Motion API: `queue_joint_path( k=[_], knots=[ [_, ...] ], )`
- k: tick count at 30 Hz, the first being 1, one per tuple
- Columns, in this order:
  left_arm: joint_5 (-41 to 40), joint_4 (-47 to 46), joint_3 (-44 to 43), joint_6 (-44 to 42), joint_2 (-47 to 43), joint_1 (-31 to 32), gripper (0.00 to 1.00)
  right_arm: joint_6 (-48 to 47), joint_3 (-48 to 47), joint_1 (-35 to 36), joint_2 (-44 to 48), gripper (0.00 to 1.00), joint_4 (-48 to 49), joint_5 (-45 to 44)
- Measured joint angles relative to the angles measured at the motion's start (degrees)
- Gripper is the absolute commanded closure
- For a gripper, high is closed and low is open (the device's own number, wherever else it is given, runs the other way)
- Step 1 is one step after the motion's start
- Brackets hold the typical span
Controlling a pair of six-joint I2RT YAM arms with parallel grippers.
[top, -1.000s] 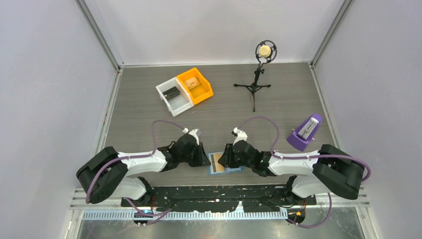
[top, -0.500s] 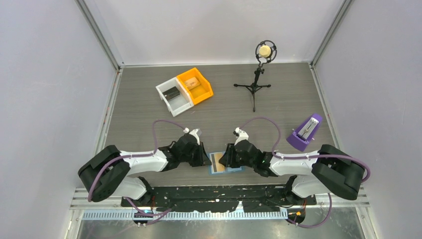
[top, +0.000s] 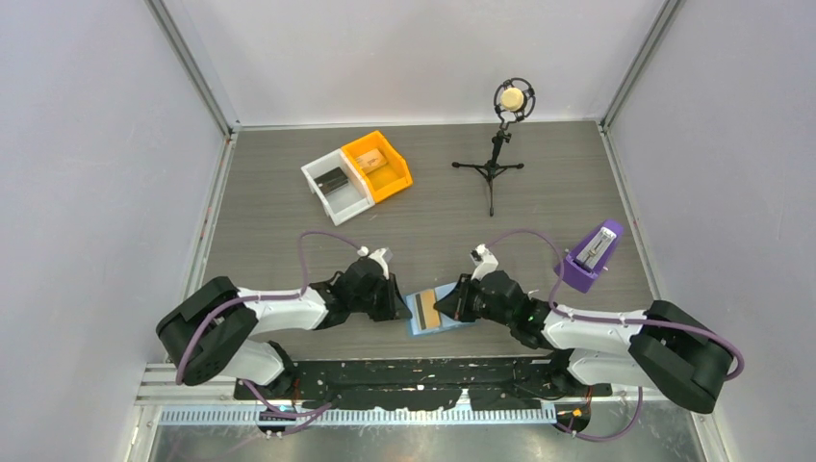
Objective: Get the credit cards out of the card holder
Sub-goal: Remove the credit card from the card holder.
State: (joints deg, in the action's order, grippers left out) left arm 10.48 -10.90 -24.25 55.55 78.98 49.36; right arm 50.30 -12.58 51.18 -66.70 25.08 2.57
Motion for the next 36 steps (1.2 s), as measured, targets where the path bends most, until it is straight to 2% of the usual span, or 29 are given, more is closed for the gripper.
queue_joint_path(
  k=[10, 13, 19, 24, 31, 36],
  knots=[
    [0.46, -1.07, -0.28, 0.07, 1.03, 0.0, 0.88, -0.9, 0.24, -1.88, 8.55, 0.95, -8.46, -0.79],
    [0.48, -0.96, -0.37, 0.07, 1.03, 0.0, 0.85, -2.25, -0.09, -2.16, 12.09, 0.95, -12.5, -1.88],
    [1.31, 2.21, -2.36, -0.09, 0.59, 0.02, 0.66, -7.48, -2.12, -2.19, 17.97, 0.95, -18.32, -4.13],
    [1.77, 11.04, -6.95, -0.52, -4.39, 0.02, 0.47, -15.06, -7.98, -2.19, 19.5, 0.95, -21.38, -4.48],
    [0.02, 23.8, -16.72, -1.16, -16.04, -0.44, 0.38, -27.3, -11.37, -1.7, 24.94, 0.95, -21.49, -5.03],
    [-0.98, 28.72, -17.42, -0.13, -25.4, -2.01, 0.32, -38.84, -11.43, 2.38, 27.1, 0.95, -19.41, -9.49]
  ],
)
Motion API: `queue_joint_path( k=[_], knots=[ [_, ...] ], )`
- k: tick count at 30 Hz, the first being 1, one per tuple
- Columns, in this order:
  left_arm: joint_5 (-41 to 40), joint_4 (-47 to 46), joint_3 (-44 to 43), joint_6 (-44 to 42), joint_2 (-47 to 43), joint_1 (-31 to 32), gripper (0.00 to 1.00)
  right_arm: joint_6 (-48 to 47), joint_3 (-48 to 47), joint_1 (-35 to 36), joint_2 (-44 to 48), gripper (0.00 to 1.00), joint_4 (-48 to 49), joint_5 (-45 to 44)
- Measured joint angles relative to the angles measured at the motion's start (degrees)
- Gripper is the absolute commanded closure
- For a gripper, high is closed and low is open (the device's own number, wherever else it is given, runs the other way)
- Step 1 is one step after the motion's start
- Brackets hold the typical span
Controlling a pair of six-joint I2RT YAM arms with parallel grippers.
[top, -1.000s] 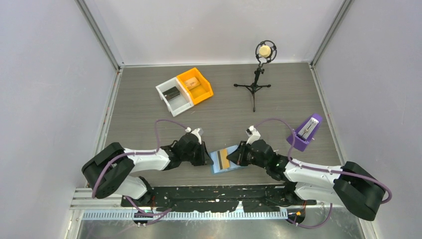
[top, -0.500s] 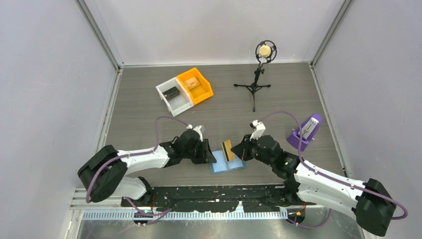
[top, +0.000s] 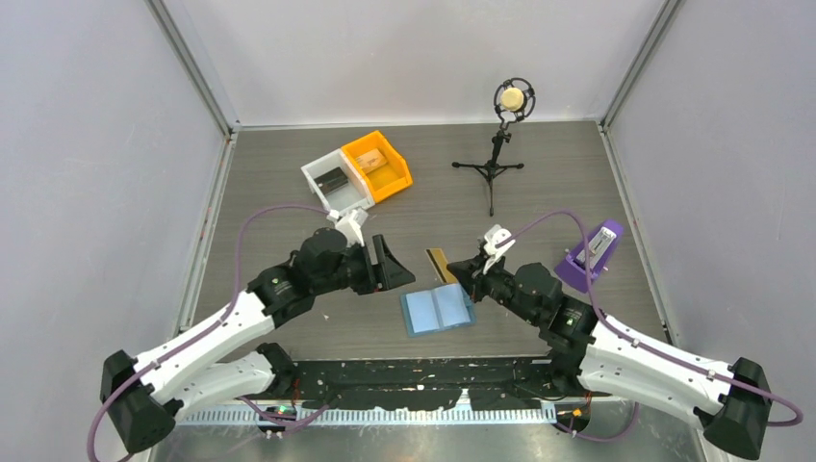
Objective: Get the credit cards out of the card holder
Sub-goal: Remove the credit card from the card holder.
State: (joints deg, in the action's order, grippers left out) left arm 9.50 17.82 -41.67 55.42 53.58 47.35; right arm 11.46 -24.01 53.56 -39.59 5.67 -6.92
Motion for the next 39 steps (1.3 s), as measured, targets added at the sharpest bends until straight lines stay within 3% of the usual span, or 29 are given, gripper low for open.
queue_joint_path(
  k=[6, 15, 21, 26, 39],
  knots=[
    [2.08, 0.04, 0.37, 4.24, -6.23, -2.1, 0.28, -17.46, 0.37, 8.22, -1.9, 0.95, 7.54, -9.2],
    [5.73, -1.97, 5.18, 10.32, -8.31, -3.89, 0.24, -44.19, 7.43, 24.06, -8.31, 0.95, 24.87, -19.34],
    [7.15, -4.57, 8.55, 13.22, -8.17, -4.28, 0.29, -56.85, 7.48, 32.09, -14.16, 0.95, 31.1, -26.43],
    [8.96, -9.29, 10.67, 15.52, -6.84, -4.83, 0.34, -61.72, 7.45, 35.5, -18.23, 0.95, 33.64, -31.01],
    [11.06, -13.86, 15.19, 18.21, -7.21, -5.92, 0.28, -65.35, 7.65, 38.6, -24.55, 0.95, 39.06, -37.4]
  ],
)
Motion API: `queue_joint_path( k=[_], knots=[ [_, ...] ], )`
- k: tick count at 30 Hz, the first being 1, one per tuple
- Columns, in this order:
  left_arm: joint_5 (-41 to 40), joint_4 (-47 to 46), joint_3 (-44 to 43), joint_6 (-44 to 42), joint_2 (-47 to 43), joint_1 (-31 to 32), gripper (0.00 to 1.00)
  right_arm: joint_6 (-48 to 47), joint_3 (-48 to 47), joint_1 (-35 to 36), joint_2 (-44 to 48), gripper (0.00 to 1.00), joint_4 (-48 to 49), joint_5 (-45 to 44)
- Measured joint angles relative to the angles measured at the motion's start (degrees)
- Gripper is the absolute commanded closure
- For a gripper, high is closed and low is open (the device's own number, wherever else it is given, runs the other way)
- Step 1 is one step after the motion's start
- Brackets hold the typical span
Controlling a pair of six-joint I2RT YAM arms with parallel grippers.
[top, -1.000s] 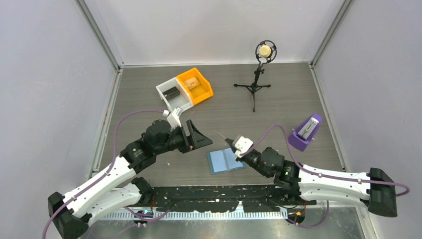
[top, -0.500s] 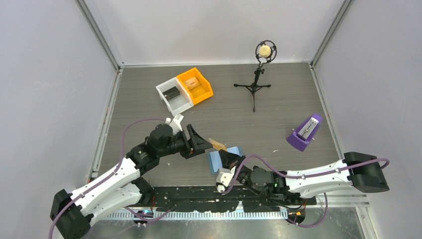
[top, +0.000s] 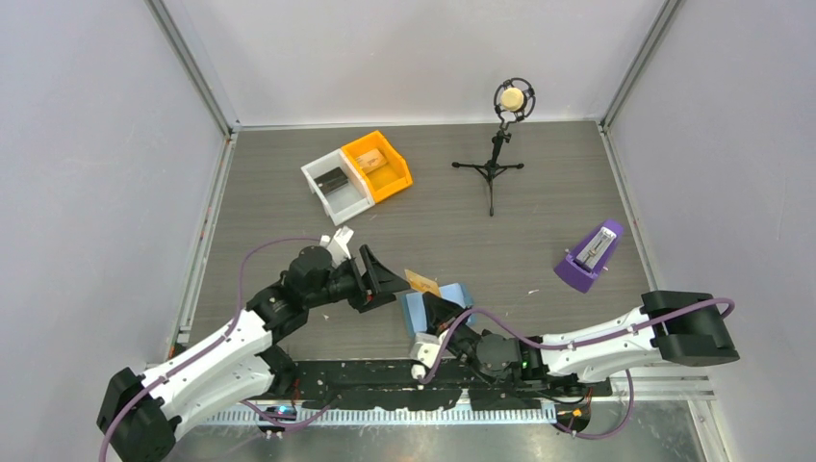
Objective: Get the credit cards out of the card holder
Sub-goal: Remove the credit card from the card holder.
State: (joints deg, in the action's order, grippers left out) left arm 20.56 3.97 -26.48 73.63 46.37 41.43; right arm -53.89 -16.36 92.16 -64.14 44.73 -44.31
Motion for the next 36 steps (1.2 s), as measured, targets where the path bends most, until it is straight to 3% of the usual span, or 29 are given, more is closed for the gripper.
queue_joint_path(
  k=[9, 13, 19, 24, 27, 36],
  knots=[
    [-0.5, -0.59, 2.1, 0.98, -3.1, 0.02, 0.22, 0.04, 1.6, 0.37, 1.64, 0.95, 2.38, 0.22],
    [-0.42, -1.81, 2.1, 1.14, -2.58, 0.02, 0.24, 0.04, 1.92, 0.48, 1.64, 0.95, 2.38, 0.42],
    [-0.39, -3.87, 2.45, 1.64, -1.11, 0.02, 0.42, 0.04, 1.9, 1.05, 1.01, 0.95, 2.49, 0.74],
    [0.55, -7.21, 2.54, 3.08, 2.1, 0.02, 0.75, -0.28, 1.86, 1.84, -2.29, 0.95, 3.74, 0.96],
    [1.07, -8.96, 2.8, 3.87, 2.73, 0.02, 1.0, -0.31, 1.84, 1.97, -3.67, 0.87, 3.85, 0.96],
    [2.19, -10.95, 4.42, 1.09, 2.19, -0.59, 1.0, 5.16, 1.81, 2.21, -0.9, 0.48, -0.96, 2.67]
  ],
)
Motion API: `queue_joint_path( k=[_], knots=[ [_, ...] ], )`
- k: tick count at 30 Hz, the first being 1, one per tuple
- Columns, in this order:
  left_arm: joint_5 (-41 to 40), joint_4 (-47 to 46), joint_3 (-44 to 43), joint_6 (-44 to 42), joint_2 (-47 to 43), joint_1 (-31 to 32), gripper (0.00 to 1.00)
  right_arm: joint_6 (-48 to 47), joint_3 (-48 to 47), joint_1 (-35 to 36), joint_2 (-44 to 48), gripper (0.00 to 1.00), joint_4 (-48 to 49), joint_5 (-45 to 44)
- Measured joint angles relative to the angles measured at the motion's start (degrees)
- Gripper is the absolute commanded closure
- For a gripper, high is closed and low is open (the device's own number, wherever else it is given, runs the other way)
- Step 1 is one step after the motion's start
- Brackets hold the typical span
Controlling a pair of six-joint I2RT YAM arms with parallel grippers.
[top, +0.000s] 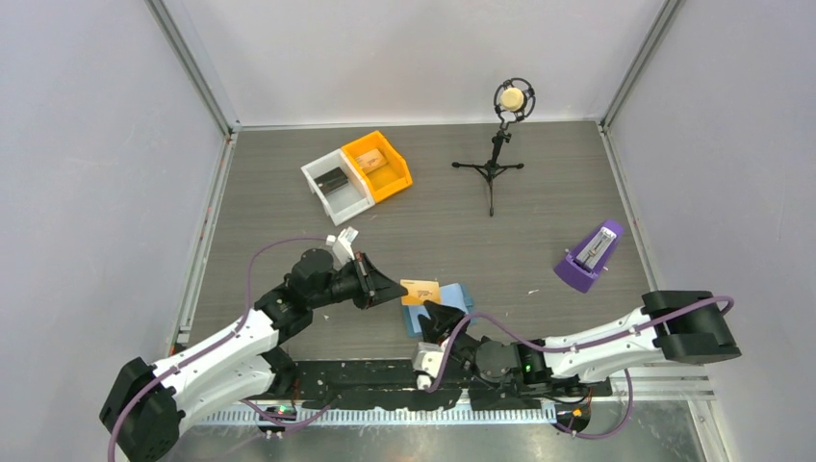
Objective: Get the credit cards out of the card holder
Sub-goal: Remove the credit card from the card holder, then place the credit card in the storage box.
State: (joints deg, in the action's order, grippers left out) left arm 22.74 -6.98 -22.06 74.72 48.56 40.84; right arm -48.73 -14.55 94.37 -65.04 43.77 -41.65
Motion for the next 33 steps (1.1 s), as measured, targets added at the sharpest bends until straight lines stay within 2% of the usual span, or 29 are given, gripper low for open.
queue_joint_path(
  k=[10, 13, 16, 21, 27, 29, 31, 33],
  knots=[
    [0.98, 0.22, -0.02, -11.04, 0.04, -1.36, 1.0, 20.9, -0.39, -1.68, 16.52, 0.42, -17.27, 8.92],
    [1.44, -0.37, -0.02, -14.6, 0.24, -1.51, 1.0, 29.22, -0.42, -6.34, 22.56, 0.42, -21.07, 12.31],
    [1.97, -0.68, -0.04, -17.77, 0.76, -1.66, 1.0, 38.49, -1.07, -14.75, 27.15, 0.43, -25.64, 17.92],
    [2.27, -0.96, -0.11, -21.44, 1.29, -2.19, 1.0, 51.6, -3.52, -25.0, 28.65, 0.46, -31.23, 27.58],
    [0.09, 2.99, -1.55, -21.99, -0.42, -6.25, 1.0, 61.22, -5.2, -28.24, 28.2, 0.44, -32.79, 34.38],
    [-2.21, 6.84, -4.0, -23.06, -1.77, -8.81, 1.0, 63.52, -5.55, -28.24, 27.76, 0.38, -32.72, 35.43],
    [-5.35, 9.75, -6.75, -24.06, -3.23, -11.06, 1.0, 65.64, -5.6, -28.24, 27.74, 0.2, -32.7, 35.43],
    [-9.07, 11.56, -9.33, -24.5, -4.5, -13.53, 1.0, 67.12, -5.66, -28.24, 27.32, 0.06, -32.72, 34.99]
  ],
)
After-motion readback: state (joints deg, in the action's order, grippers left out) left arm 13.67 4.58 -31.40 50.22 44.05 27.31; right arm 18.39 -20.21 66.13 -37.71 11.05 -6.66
